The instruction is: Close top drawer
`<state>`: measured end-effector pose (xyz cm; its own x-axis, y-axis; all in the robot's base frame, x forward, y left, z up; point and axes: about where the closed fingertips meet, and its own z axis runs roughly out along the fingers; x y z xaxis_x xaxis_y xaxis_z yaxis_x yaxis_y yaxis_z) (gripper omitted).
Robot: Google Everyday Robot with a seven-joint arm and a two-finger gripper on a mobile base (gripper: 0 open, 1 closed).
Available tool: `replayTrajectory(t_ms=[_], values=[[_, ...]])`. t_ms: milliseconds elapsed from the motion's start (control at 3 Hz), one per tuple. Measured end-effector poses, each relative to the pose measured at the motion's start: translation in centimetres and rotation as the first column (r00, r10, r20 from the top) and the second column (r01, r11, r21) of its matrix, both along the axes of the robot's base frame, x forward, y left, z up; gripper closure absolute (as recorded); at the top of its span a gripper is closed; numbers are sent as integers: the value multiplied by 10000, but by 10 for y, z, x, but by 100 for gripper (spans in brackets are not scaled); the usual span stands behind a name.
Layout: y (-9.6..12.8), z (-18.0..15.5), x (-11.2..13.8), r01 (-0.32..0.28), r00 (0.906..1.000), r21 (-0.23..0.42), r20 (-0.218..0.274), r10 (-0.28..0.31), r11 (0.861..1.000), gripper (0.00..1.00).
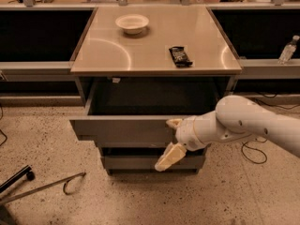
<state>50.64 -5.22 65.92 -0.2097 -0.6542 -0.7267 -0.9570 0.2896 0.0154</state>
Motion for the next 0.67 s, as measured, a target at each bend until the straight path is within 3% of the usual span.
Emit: replayTrajectory(t_ms=[333, 667], values=[[-15, 21, 50, 259, 9993, -22, 269, -259, 9997, 0], [-11, 19, 53, 122, 9997, -95, 217, -120, 9999, 0]])
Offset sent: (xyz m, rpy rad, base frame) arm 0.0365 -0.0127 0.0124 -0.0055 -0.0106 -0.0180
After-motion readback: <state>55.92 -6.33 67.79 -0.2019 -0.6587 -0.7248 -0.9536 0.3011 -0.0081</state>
